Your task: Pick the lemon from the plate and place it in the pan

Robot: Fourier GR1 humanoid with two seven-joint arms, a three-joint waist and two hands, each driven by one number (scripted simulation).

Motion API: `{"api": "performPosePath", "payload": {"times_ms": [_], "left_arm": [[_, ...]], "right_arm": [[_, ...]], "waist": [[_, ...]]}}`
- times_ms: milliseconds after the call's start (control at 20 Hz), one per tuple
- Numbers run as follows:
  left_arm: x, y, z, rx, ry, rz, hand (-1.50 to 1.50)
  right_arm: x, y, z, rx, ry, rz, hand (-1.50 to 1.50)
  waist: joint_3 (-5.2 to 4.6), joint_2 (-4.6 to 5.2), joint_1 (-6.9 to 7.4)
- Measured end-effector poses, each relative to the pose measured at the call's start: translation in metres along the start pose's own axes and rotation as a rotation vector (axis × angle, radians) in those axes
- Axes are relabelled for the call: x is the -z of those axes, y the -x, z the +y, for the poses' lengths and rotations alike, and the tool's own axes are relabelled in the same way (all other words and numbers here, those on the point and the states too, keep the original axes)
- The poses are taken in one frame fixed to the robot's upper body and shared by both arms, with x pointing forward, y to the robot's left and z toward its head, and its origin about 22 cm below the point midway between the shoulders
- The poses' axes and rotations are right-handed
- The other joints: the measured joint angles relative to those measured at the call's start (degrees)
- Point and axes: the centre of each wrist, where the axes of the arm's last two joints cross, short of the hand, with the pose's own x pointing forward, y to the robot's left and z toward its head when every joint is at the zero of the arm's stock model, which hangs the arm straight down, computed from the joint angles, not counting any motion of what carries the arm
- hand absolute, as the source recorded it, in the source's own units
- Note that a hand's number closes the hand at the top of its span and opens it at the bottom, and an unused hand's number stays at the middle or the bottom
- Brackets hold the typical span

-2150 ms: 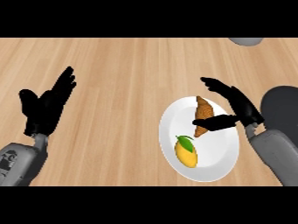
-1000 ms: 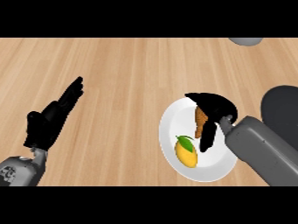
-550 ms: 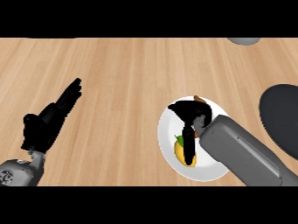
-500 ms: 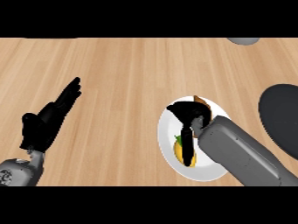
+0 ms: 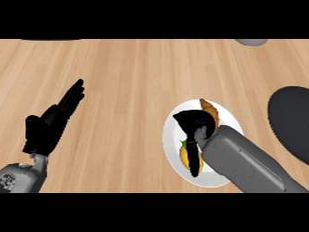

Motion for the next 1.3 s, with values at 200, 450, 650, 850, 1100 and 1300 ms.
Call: {"api": "performPosePath", "payload": {"times_ms": [200,450,650,850,1100,1300], "left_arm": [[0.002,-0.006,0.002,-0.001,0.0,-0.003,0.0],[-0.002,0.0,0.0,-0.004,0.009,0.002,0.0],[-0.003,-0.001,0.002,-0.001,0.007,-0.004,0.0],[-0.004,-0.005,0.0,-0.002,0.005,-0.007,0.0],[-0.005,-0.003,0.0,-0.003,0.002,0.001,0.0],[-0.005,-0.005,0.0,-0.002,0.0,0.005,0.0]], "right_arm": [[0.005,0.0,0.011,-0.025,-0.01,0.022,-1.5],[0.006,0.002,0.024,-0.03,-0.003,0.039,-1.5],[0.012,0.006,0.031,-0.039,0.001,0.056,-1.5],[0.021,0.008,0.039,-0.059,-0.022,0.056,1.5],[0.023,0.005,0.043,-0.104,-0.03,0.022,1.5],[0.024,0.007,0.043,-0.105,-0.032,0.011,1.5]], "waist": [[0.0,0.0,0.02],[0.01,0.01,-0.03],[0.02,0.05,0.06],[0.01,-0.01,0.18],[-0.19,-0.43,0.17],[-0.24,-0.58,0.16]]}}
